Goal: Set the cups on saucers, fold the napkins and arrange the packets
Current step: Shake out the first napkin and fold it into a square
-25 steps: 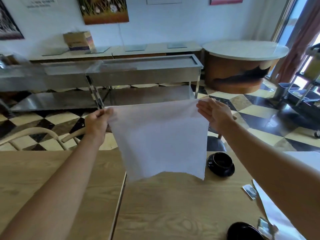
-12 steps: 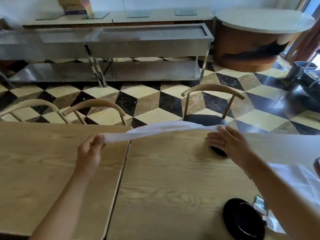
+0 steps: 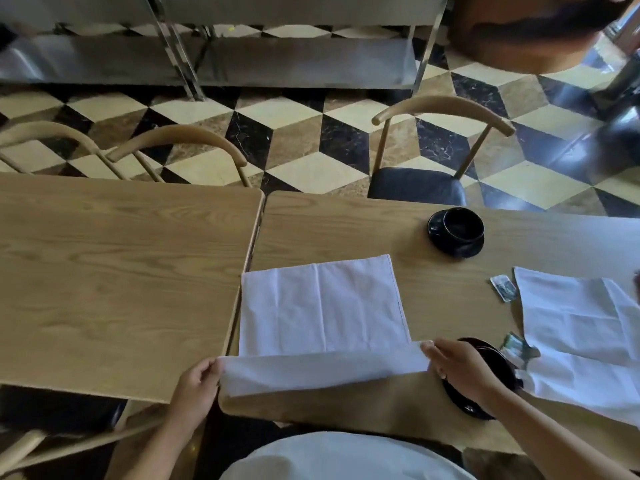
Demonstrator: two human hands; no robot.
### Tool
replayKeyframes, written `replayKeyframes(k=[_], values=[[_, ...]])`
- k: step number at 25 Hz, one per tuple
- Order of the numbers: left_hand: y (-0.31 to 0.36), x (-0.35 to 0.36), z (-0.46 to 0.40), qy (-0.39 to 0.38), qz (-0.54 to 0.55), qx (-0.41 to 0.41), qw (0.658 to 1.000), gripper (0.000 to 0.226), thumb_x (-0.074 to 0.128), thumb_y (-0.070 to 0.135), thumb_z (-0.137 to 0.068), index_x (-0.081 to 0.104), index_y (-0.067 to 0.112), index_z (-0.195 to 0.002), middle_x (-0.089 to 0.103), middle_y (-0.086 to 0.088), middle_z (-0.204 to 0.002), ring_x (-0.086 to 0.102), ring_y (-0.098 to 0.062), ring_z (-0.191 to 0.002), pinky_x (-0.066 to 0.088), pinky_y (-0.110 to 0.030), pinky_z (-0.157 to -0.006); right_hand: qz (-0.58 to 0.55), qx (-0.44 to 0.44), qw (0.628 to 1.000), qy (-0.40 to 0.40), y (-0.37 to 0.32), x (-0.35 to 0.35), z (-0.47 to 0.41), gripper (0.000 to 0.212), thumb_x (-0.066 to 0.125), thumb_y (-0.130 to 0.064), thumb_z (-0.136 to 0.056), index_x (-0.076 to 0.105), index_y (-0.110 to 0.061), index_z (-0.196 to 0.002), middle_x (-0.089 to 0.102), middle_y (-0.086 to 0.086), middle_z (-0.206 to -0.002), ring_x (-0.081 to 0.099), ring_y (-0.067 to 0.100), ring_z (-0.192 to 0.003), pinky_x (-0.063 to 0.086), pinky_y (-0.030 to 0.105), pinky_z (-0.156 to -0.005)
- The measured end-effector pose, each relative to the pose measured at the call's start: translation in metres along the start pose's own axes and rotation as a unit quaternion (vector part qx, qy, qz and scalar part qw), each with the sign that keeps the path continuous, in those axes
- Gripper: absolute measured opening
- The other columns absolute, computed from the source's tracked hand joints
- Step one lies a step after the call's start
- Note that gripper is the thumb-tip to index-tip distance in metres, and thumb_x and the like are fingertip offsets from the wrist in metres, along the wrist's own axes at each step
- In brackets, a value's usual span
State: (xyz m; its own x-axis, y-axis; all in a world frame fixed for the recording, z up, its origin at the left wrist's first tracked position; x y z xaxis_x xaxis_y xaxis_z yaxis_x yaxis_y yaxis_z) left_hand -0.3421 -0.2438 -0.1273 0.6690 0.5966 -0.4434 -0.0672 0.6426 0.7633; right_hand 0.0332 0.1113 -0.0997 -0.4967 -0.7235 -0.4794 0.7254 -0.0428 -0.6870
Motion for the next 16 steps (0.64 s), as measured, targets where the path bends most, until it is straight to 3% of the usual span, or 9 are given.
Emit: replayKeyframes(k=[3, 7, 10, 13, 16], values=[[0.018, 0.001, -0.016, 0.012, 0.026, -0.017, 0.999, 0.025, 0.055, 0.033, -0.103, 0.074, 0.018, -0.096, 0.077, 0.001, -0.084, 0.072, -0.023, -0.088, 0.056, -0.031, -0.071, 0.052, -0.019, 0.997, 0.048, -0.022, -0.009, -0.022, 0.043, 0.066, -0.028, -0.098, 0.053, -0.014, -0.06, 0.049, -0.004, -0.063, 0.044, 0.01, -0.057, 0.034, 0.024, -0.058], [0.044, 0.004, -0.062, 0.049, 0.039, -0.016, 0.998, 0.028, 0.055, 0.036, -0.103, 0.073, 0.019, -0.09, 0.073, 0.005, -0.075, 0.066, -0.01, -0.069, 0.051, -0.025, -0.059, 0.005, -0.007, 0.997, 0.083, -0.05, -0.006, -0.076, 0.034, 0.065, -0.033, -0.098, 0.065, -0.018, -0.068, 0.057, -0.001, -0.066, 0.049, 0.014, -0.061, 0.036, 0.032, -0.057], [0.048, 0.009, -0.109, 0.076, 0.033, -0.025, 0.996, 0.024, 0.059, 0.033, -0.1, 0.072, 0.018, -0.087, 0.072, -0.001, -0.082, 0.062, -0.012, -0.072, 0.049, -0.03, -0.065, -0.055, 0.029, 0.991, 0.115, -0.044, 0.003, -0.126, 0.023, 0.065, -0.035, -0.098, 0.074, -0.018, -0.084, 0.068, -0.002, -0.074, 0.057, 0.013, -0.063, 0.042, 0.028, -0.057], [0.053, 0.012, -0.159, 0.083, 0.041, -0.021, 0.995, 0.017, 0.067, 0.026, -0.095, 0.072, 0.029, -0.079, 0.073, 0.01, -0.077, 0.066, -0.005, -0.071, 0.051, -0.022, -0.065, -0.055, 0.023, 0.988, 0.146, -0.042, 0.012, -0.174, 0.017, 0.067, -0.03, -0.096, 0.076, -0.017, -0.09, 0.07, -0.006, -0.073, 0.059, 0.012, -0.061, 0.045, 0.028, -0.059], [0.051, 0.015, -0.196, 0.081, 0.011, -0.014, 0.997, 0.013, 0.072, 0.018, -0.091, 0.072, 0.029, -0.083, 0.073, 0.013, -0.08, 0.067, 0.0, -0.075, 0.049, -0.017, -0.068, -0.075, 0.013, 0.981, 0.178, -0.037, 0.01, -0.211, 0.012, 0.071, -0.026, -0.092, 0.077, -0.016, -0.096, 0.073, -0.003, -0.081, 0.061, 0.01, -0.065, 0.049, 0.029, -0.066]])
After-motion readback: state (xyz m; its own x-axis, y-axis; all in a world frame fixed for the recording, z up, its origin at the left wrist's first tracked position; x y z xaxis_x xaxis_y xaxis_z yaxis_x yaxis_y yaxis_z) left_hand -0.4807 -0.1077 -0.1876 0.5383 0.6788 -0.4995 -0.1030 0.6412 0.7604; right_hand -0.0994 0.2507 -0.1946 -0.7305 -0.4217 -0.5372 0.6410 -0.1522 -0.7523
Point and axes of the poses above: each hand's wrist, its own z-axis away from the middle knuckle, its own x-axis out of the palm, y = z × x, the point moved 9 cm from there along -z, towards the middle knuckle
